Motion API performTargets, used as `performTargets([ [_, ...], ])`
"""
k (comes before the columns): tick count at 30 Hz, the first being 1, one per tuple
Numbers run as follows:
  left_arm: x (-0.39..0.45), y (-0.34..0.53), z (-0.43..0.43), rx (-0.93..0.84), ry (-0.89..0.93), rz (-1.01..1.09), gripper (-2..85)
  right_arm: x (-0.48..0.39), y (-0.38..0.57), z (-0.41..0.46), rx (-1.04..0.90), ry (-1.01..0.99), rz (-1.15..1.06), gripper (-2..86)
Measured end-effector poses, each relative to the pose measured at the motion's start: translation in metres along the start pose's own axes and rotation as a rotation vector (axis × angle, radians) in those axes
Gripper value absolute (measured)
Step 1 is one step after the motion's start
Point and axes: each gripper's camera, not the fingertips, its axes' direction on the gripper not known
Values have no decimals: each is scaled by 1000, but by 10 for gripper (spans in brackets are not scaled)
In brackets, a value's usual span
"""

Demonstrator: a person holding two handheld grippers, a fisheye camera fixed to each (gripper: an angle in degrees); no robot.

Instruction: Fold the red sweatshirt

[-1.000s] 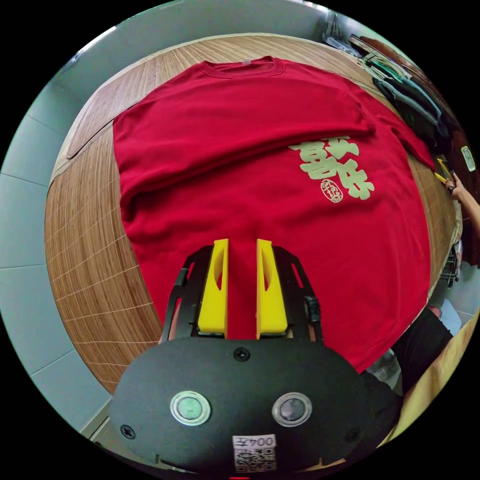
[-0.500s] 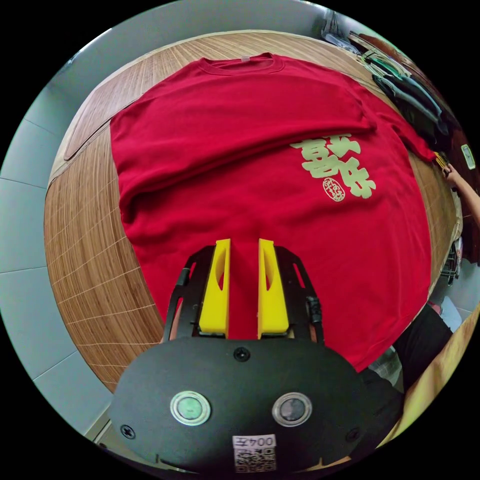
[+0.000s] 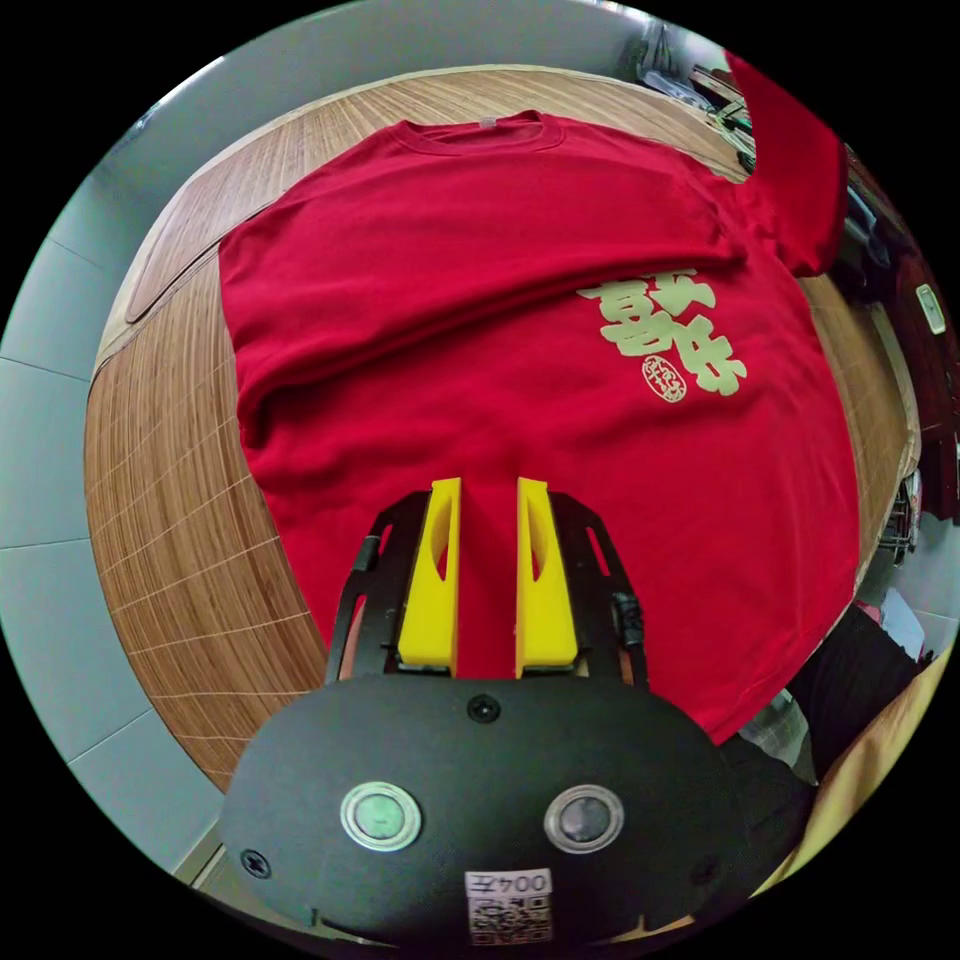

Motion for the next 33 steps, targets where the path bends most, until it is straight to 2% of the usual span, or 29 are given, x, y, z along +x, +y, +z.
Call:
performTargets([
  [2,-2,5,1,14,2,4,78,-43,36,67,-121,-58,-93,48],
  [4,-3,13,2,38,1,10,78,-76,96,161,-353,-143,-190,74],
  [8,-6,24,5,61,4,26,79,-82,167,234,-571,-230,-201,109],
  [11,-11,33,7,77,18,33,79,-63,191,227,-600,-153,-201,133],
  [18,-20,54,12,108,40,6,79,61,239,136,-665,392,-205,125],
  [22,-26,63,12,93,61,-26,78,118,247,95,-583,613,-194,125],
  [26,-45,64,-1,174,216,-115,76,148,252,95,-541,655,-221,122],
  [28,-46,53,-21,277,191,-129,79,163,254,103,-512,656,-242,119],
  [33,-24,-10,-39,389,127,-32,86,180,266,135,-558,621,-348,109],
])
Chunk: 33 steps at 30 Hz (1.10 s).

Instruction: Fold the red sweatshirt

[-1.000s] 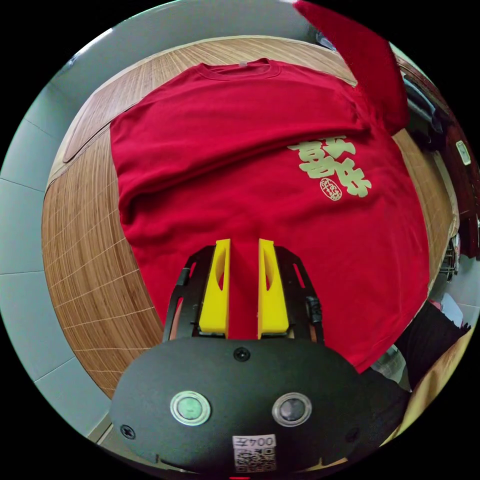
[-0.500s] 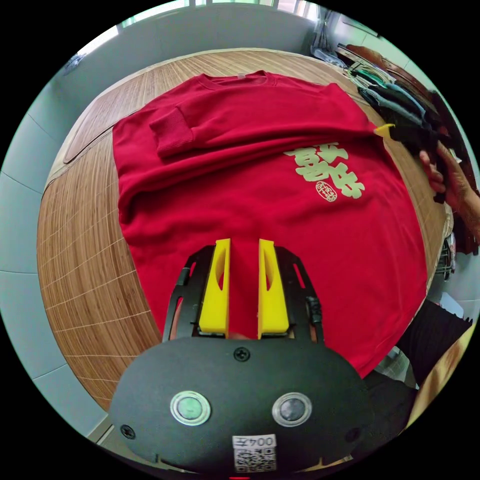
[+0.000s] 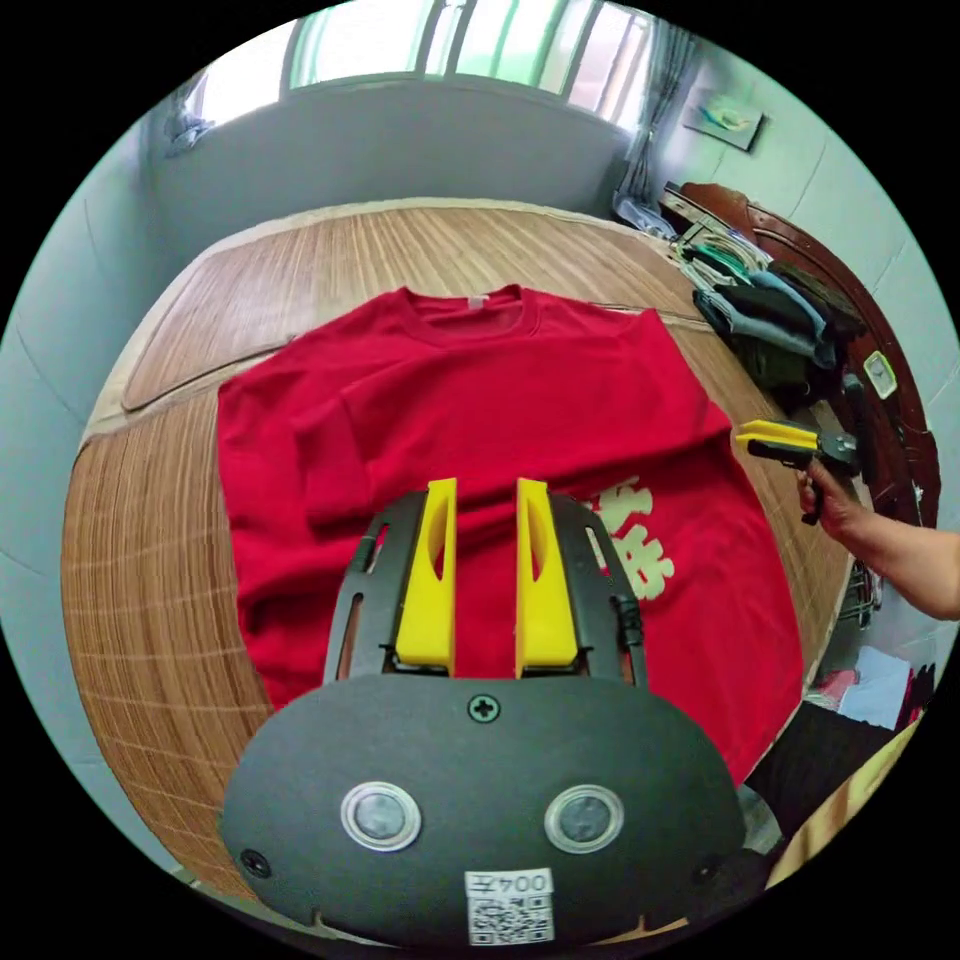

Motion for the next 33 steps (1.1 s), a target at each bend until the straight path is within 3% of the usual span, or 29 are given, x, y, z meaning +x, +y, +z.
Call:
performTargets([
  [7,39,-62,70,-51,-67,54,92,3,-16,25,43,10,-106,52],
  [9,42,-58,87,-111,-110,53,91,1,-15,36,20,118,-176,41],
  [10,43,-49,86,-61,-121,50,90,11,-10,50,-16,171,-165,37],
  [13,42,-35,81,-21,-98,10,92,46,2,61,2,14,-31,38],
  [17,51,-35,66,-23,-133,21,98,63,4,50,-11,0,81,63],
  [22,108,-75,34,126,-69,168,94,57,53,2,76,-113,97,108],
  [26,185,-118,53,167,36,343,96,17,70,14,18,-146,12,111],
  [30,260,-157,109,109,13,519,105,-3,84,37,-9,-124,-36,118],
  [33,271,-181,156,-13,-29,486,117,-8,97,50,9,-101,-77,160],
])
